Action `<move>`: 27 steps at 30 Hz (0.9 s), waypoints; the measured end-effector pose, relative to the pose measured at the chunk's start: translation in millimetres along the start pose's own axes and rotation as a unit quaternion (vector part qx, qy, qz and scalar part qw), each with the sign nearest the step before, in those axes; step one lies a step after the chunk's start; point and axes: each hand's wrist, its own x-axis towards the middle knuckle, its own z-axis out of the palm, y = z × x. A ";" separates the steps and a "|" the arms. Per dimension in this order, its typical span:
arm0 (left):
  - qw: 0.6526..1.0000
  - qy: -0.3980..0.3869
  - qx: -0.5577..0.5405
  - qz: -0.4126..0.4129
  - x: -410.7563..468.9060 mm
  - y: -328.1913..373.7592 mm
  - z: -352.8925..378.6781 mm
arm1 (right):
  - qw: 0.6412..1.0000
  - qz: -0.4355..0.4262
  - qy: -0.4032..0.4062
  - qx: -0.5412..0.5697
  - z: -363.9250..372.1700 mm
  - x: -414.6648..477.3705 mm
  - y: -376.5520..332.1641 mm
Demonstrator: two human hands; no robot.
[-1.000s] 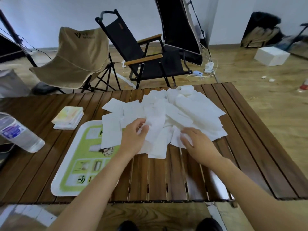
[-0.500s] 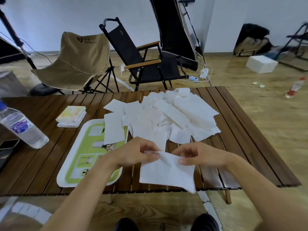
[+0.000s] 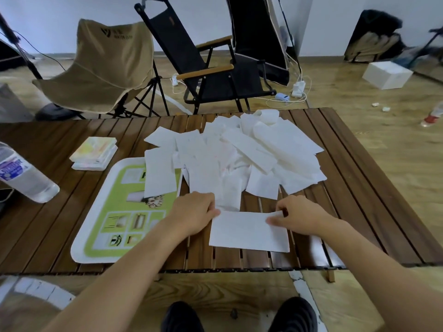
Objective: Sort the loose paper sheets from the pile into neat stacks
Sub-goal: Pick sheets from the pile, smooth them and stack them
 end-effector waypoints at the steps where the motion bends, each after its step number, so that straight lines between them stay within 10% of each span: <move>1: 0.999 0.035 0.019 0.019 2.7 0.9 -0.4 | 1.000 0.001 -0.001 -0.019 -1.2 -0.1 -0.8; 10: 0.965 0.175 0.120 0.155 25.2 12.5 19.4 | 0.999 0.027 -0.028 -0.006 -2.9 1.7 -6.8; 14: 0.914 0.264 0.229 0.206 23.6 6.9 9.3 | 0.994 0.021 0.095 -0.053 -10.8 -5.1 -25.2; 20: 0.932 0.323 0.010 0.165 13.4 28.9 -7.7 | 0.992 -0.080 0.099 0.013 -3.5 -22.4 -70.3; 27: 0.946 0.267 0.019 0.182 5.8 20.2 -15.0 | 0.977 -0.062 0.199 -0.044 3.1 -16.0 -52.8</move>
